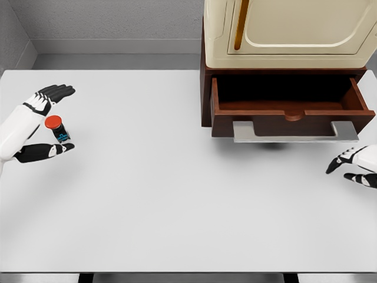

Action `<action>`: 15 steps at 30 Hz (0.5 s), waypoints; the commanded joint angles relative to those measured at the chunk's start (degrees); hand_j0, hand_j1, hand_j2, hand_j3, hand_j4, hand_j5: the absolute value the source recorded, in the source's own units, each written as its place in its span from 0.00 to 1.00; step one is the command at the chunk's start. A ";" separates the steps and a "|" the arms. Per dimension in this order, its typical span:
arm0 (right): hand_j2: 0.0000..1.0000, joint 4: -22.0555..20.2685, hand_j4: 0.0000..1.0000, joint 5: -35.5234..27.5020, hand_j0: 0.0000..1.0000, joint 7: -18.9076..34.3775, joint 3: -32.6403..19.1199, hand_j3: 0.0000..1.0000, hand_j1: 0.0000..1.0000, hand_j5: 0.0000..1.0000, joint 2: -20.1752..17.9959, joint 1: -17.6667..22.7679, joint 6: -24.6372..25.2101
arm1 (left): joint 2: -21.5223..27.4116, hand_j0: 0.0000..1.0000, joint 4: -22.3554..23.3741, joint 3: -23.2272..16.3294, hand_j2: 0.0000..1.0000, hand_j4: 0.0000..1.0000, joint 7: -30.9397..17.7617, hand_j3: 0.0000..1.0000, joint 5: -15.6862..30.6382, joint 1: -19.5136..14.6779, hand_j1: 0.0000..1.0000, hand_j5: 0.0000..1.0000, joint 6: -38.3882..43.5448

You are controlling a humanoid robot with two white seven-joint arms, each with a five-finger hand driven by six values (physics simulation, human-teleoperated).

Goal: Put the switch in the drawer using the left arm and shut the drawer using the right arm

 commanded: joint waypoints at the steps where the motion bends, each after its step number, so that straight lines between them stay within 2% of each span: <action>1: 0.55 -1.77 0.55 -0.33 0.55 0.00 -0.16 0.55 0.55 0.55 -0.42 0.00 0.10 | 0.21 1.00 0.09 -0.01 1.00 1.00 0.05 1.00 1.74 0.00 1.00 1.00 0.07; 7: 0.56 -1.42 0.56 -0.33 0.56 -0.17 -0.16 0.56 0.56 0.56 -0.68 0.70 0.10 | 0.21 1.00 0.80 -0.18 1.00 1.00 0.04 1.00 3.50 -0.70 1.00 1.00 0.07; 10: 0.56 -1.07 0.56 -0.60 0.56 -0.43 -0.42 0.56 0.56 0.56 -2.27 2.81 0.10 | 0.47 1.00 2.03 -0.71 1.00 1.00 0.04 1.00 7.81 -0.70 1.00 1.00 0.07; 12: 0.57 -1.07 0.57 -0.77 0.57 -0.35 -0.42 0.57 0.57 0.57 -2.00 2.90 0.10 | 1.61 1.00 2.64 -4.48 1.00 1.00 0.04 1.00 12.46 -1.49 1.00 1.00 0.07; 14: 0.57 -1.07 0.57 -1.04 0.57 -0.35 -0.42 0.57 0.57 0.57 -2.18 2.99 0.10 | 3.28 1.00 6.59 -10.28 1.00 1.00 -0.04 1.00 19.32 -5.45 1.00 1.00 0.07; 15: 0.57 -1.07 0.57 -1.04 0.57 -0.35 -0.42 0.57 0.57 0.57 -2.35 2.99 0.10 | 3.63 1.00 8.09 -11.78 1.00 1.00 -0.04 1.00 21.16 -6.94 1.00 1.00 0.07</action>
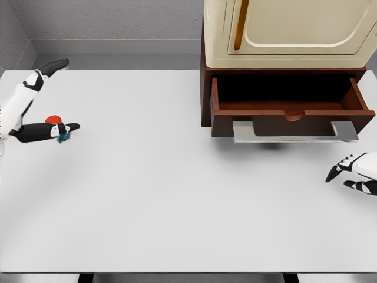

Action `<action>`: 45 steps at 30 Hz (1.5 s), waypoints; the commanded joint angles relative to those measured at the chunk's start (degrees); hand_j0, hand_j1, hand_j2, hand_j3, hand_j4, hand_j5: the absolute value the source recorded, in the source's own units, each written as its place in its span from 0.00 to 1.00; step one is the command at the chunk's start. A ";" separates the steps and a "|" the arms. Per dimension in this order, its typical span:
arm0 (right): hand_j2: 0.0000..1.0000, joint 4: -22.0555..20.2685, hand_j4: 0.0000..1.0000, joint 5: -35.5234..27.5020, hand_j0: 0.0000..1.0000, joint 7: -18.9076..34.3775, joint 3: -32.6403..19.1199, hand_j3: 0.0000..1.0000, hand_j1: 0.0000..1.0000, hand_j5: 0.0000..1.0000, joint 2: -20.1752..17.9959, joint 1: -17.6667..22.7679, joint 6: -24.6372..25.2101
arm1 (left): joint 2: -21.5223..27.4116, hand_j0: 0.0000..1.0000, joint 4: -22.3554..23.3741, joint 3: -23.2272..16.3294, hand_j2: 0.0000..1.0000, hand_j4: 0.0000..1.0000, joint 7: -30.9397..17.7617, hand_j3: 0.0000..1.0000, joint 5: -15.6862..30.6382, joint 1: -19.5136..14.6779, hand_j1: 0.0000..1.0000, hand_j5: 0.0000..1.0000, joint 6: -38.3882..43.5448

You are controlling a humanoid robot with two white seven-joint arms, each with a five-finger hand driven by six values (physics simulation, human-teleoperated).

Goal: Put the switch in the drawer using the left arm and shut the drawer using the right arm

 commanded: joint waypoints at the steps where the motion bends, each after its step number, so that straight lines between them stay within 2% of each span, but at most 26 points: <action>1: 0.57 -0.23 0.57 -0.57 0.57 -0.03 -0.11 0.57 0.57 0.57 -1.00 0.09 0.10 | 1.23 1.00 4.85 -6.53 1.00 1.00 -0.11 1.00 7.63 -0.44 1.00 1.00 0.04; 2: 0.57 -0.41 0.57 -0.65 0.57 -0.03 -0.11 0.57 0.57 0.57 -1.18 0.18 0.10 | 1.23 1.00 5.55 -8.11 1.00 1.00 -0.11 1.00 7.90 -1.94 1.00 1.00 0.04; 4: 0.57 -0.50 0.57 -0.65 0.57 0.06 -0.11 0.57 0.57 0.57 -0.74 0.18 0.10 | 1.23 1.00 5.55 -9.26 1.00 1.00 -0.11 1.00 8.16 -2.03 1.00 1.00 0.04; 6: 0.57 -0.50 0.57 -0.65 0.57 0.24 -0.20 0.57 0.57 0.57 -0.65 0.18 0.10 | 1.23 1.00 5.64 -9.43 1.00 1.00 -2.57 1.00 11.76 -1.85 1.00 1.00 1.01; 8: 0.57 -0.41 0.57 -0.74 0.57 0.15 -0.11 0.57 0.57 0.57 -0.56 0.18 0.10 | 1.32 1.00 5.91 -9.17 1.00 1.00 -4.95 1.00 13.52 -1.76 1.00 1.00 6.64; 13: 0.59 0.03 0.59 -0.92 0.59 -0.20 -0.28 0.59 0.59 0.59 -0.82 1.23 0.10 | 1.32 1.00 7.84 -8.55 1.00 1.00 -5.12 1.00 15.90 -2.29 1.00 1.00 15.70; 14: 0.58 0.03 0.58 -0.92 0.58 -0.12 -0.20 0.58 0.58 0.58 -1.09 1.23 0.10 | 1.32 1.00 8.72 -6.97 1.00 1.00 -5.12 1.00 16.07 -2.20 1.00 1.00 17.10; 17: 0.59 -0.06 0.59 -0.92 0.59 -0.20 -0.20 0.59 0.59 0.59 -1.09 1.23 0.10 | 1.32 1.00 11.97 -3.90 1.00 1.00 -5.12 1.00 16.07 -2.20 1.00 1.00 17.81; 20: 0.60 -0.50 0.60 -0.92 0.60 -0.20 -0.29 0.60 0.60 0.60 -1.09 1.23 0.10 | 1.32 1.00 12.50 -1.26 1.00 1.00 -5.12 1.00 16.07 -2.03 1.00 1.00 17.90; 32: 0.59 -1.73 0.59 -1.18 0.59 -0.21 -0.29 0.59 0.59 0.59 -1.09 1.23 0.10 | 1.23 1.00 15.48 -1.87 1.00 1.00 -5.04 1.00 13.26 -1.24 1.00 1.00 19.13; 34: 0.59 -1.82 0.59 -1.18 0.59 -0.29 -0.29 0.59 0.59 0.59 -1.09 1.32 0.10 | 0.79 1.00 17.42 -1.96 1.00 1.00 -5.04 1.00 11.77 -1.24 1.00 1.00 19.13; 38: 0.59 -1.82 0.59 -1.18 0.59 -0.29 -0.29 0.59 0.59 0.59 -1.09 1.23 0.10 | 0.61 1.00 19.88 -2.84 1.00 1.00 -4.95 1.00 11.68 -1.41 1.00 1.00 19.13; 45: 0.59 -1.90 0.59 -1.18 0.59 -0.20 -0.29 0.59 0.59 0.59 -1.18 1.23 0.10 | 0.44 1.00 22.08 -4.07 1.00 1.00 -5.04 1.00 9.66 -1.94 1.00 1.00 19.22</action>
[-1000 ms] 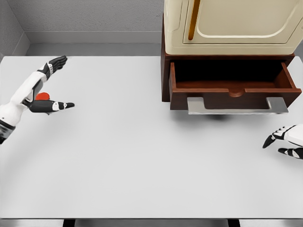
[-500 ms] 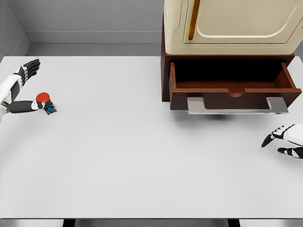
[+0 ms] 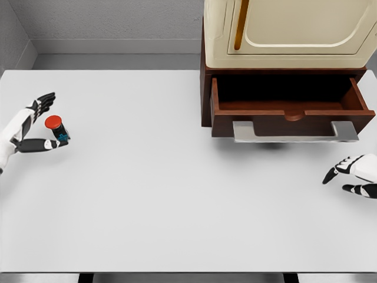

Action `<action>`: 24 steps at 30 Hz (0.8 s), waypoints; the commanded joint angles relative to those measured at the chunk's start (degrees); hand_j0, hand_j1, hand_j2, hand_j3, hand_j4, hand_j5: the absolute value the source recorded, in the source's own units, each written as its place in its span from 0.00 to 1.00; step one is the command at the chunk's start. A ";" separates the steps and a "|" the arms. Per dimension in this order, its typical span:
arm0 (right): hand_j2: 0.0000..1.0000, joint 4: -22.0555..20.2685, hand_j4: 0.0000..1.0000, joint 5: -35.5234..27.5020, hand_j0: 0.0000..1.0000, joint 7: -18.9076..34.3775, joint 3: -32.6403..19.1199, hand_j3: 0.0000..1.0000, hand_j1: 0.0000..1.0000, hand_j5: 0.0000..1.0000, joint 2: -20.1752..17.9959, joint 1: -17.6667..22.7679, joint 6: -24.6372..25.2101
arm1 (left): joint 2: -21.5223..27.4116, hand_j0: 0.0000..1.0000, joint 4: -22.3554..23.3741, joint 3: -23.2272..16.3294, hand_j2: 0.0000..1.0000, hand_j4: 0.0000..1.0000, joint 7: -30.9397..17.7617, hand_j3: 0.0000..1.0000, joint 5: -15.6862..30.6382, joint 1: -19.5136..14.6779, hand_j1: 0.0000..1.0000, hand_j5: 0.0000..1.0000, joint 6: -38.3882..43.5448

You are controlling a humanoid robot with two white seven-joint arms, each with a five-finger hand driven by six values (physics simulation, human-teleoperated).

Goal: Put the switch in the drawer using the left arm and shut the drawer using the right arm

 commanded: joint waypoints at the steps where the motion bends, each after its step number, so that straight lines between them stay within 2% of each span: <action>1: 0.59 -0.10 0.59 -0.39 0.59 0.00 -0.01 0.59 0.59 0.59 -0.15 -0.09 0.09 | 0.02 1.00 1.22 -0.27 1.00 1.00 -0.01 1.00 -0.32 -0.09 1.00 1.00 0.08; 12: 0.59 -0.54 0.59 -0.39 0.59 0.00 -0.01 0.59 0.59 0.59 -0.15 -0.09 0.09 | -4.02 1.00 7.02 -0.80 1.00 1.00 -0.01 1.00 -0.06 -4.66 1.00 1.00 0.26; 24: 0.59 -0.54 0.59 -0.39 0.59 -0.08 -0.01 0.59 0.59 0.59 -0.24 -0.09 0.09 | -4.20 1.00 9.75 -1.15 1.00 1.00 -0.01 1.00 -0.32 -4.83 1.00 1.00 0.17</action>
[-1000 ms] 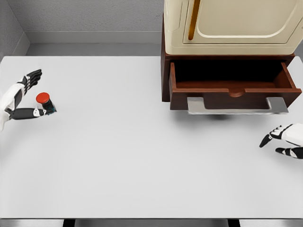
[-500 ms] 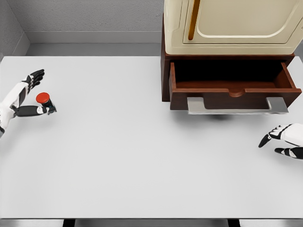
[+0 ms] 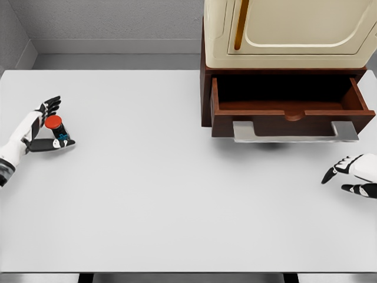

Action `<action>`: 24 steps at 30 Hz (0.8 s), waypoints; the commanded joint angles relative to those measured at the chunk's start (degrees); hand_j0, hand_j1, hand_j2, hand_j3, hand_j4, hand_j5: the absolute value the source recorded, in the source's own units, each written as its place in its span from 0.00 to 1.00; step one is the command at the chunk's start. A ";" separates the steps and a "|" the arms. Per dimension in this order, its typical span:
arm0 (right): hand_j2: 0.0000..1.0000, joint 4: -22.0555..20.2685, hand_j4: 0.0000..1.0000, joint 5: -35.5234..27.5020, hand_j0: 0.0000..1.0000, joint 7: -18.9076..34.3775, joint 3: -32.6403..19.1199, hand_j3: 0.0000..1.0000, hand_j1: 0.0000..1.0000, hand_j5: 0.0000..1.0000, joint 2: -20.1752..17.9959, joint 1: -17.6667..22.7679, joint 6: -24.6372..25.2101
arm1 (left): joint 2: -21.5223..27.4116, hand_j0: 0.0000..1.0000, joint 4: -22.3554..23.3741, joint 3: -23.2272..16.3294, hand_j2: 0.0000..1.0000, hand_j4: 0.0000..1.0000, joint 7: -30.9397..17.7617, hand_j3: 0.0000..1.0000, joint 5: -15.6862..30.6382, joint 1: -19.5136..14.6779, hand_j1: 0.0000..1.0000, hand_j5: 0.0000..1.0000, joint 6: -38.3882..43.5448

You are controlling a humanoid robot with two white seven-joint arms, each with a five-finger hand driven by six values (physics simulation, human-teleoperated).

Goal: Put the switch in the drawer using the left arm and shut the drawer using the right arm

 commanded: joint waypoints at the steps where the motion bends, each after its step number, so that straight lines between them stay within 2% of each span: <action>1: 0.59 -0.02 0.59 -0.38 0.59 -0.02 -0.01 0.59 0.59 0.59 -0.12 0.00 0.09 | 0.12 1.00 0.75 0.00 1.00 1.00 0.01 1.00 0.23 0.00 1.00 1.00 0.07; 3: 0.59 -0.02 0.59 -0.38 0.59 -0.02 -0.01 0.59 0.59 0.59 -0.12 0.00 0.09 | 0.12 1.00 0.93 0.00 1.00 1.00 0.01 1.00 0.23 -0.09 1.00 1.00 -0.01; 5: 0.59 -0.10 0.59 -0.38 0.59 -0.02 -0.01 0.59 0.59 0.59 -0.12 0.00 0.09 | 0.30 0.93 1.02 0.00 0.93 0.93 0.01 0.93 0.31 -0.09 0.93 0.93 -0.01; 10: 0.59 -0.19 0.59 -0.38 0.59 -0.02 -0.01 0.59 0.59 0.59 -0.12 0.09 0.09 | 0.38 0.86 1.02 0.00 0.86 0.86 0.01 0.86 0.31 0.00 0.86 0.86 -0.10; 11: 0.59 -0.19 0.59 -0.38 0.59 -0.02 -0.01 0.59 0.59 0.59 -0.12 0.00 0.09 | 0.38 0.77 1.02 0.00 0.77 0.77 0.01 0.77 0.31 0.00 0.77 0.77 -0.19; 14: 0.59 -0.19 0.59 -0.38 0.59 -0.02 -0.01 0.59 0.59 0.59 -0.12 0.09 0.09 | 0.47 0.71 1.02 0.00 0.71 0.71 0.01 0.71 0.31 0.00 0.71 0.71 -0.28; 24: 0.59 -0.19 0.59 -0.38 0.59 -0.02 -0.01 0.59 0.59 0.59 -0.12 0.00 0.09 | 0.47 0.58 1.02 0.00 0.58 0.58 0.01 0.58 0.40 0.09 0.58 0.58 -0.45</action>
